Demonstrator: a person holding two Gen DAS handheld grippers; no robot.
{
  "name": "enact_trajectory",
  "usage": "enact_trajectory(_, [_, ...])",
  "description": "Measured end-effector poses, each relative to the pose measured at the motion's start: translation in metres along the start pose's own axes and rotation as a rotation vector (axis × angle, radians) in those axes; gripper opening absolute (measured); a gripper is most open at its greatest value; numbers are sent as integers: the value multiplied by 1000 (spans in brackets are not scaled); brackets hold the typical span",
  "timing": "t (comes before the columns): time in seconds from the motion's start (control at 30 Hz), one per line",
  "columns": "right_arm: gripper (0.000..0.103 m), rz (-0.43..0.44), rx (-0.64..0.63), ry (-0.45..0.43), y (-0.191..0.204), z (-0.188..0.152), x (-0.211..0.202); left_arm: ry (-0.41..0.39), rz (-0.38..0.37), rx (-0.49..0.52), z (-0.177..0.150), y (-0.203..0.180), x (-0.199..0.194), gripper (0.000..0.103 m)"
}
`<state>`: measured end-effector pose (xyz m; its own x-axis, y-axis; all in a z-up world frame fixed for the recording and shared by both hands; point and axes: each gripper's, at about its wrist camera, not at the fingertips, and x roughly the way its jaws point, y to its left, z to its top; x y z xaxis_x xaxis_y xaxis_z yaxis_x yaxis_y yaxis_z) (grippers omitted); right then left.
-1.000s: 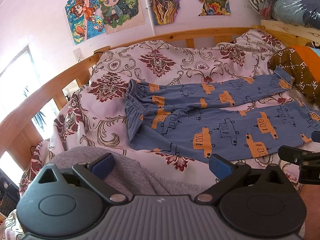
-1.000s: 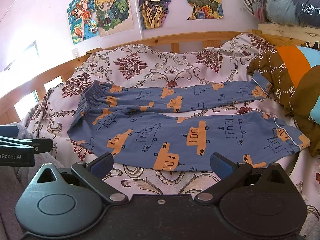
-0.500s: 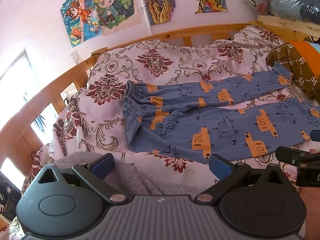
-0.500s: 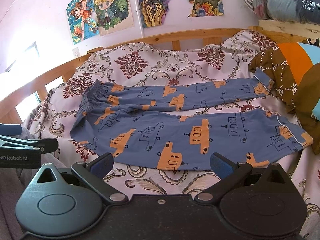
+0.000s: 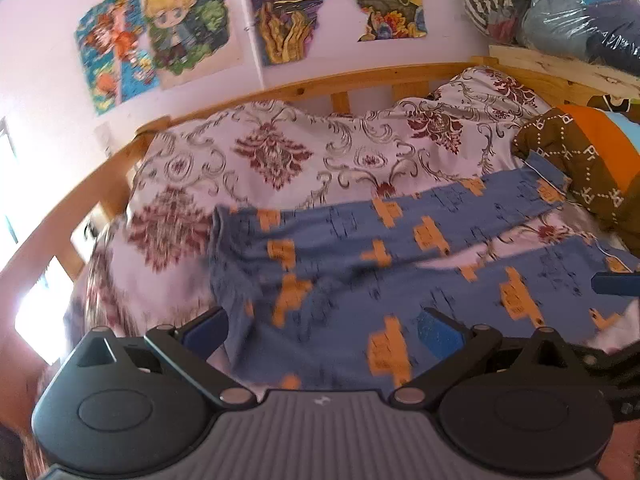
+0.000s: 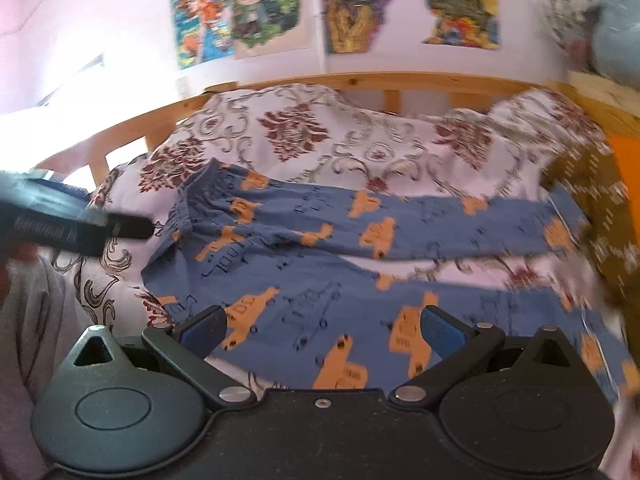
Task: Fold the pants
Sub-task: 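Move both grippers to the pant leg hems and close on them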
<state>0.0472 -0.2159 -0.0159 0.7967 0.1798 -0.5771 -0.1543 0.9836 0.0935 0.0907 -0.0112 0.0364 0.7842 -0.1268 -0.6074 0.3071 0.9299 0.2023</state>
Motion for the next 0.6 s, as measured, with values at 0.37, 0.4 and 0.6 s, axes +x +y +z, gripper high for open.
enact_trajectory(0.37, [103,59,-140,81,-30,48,82,-83,66,313,79,54,122,103])
enact_trajectory(0.4, [103,57,-159,88,-33,52,90,-69,59,336,85,59,138,103])
enact_trajectory(0.6, [103,110,-196,149,-58,78,148,53,-35,439,120,89,232,103])
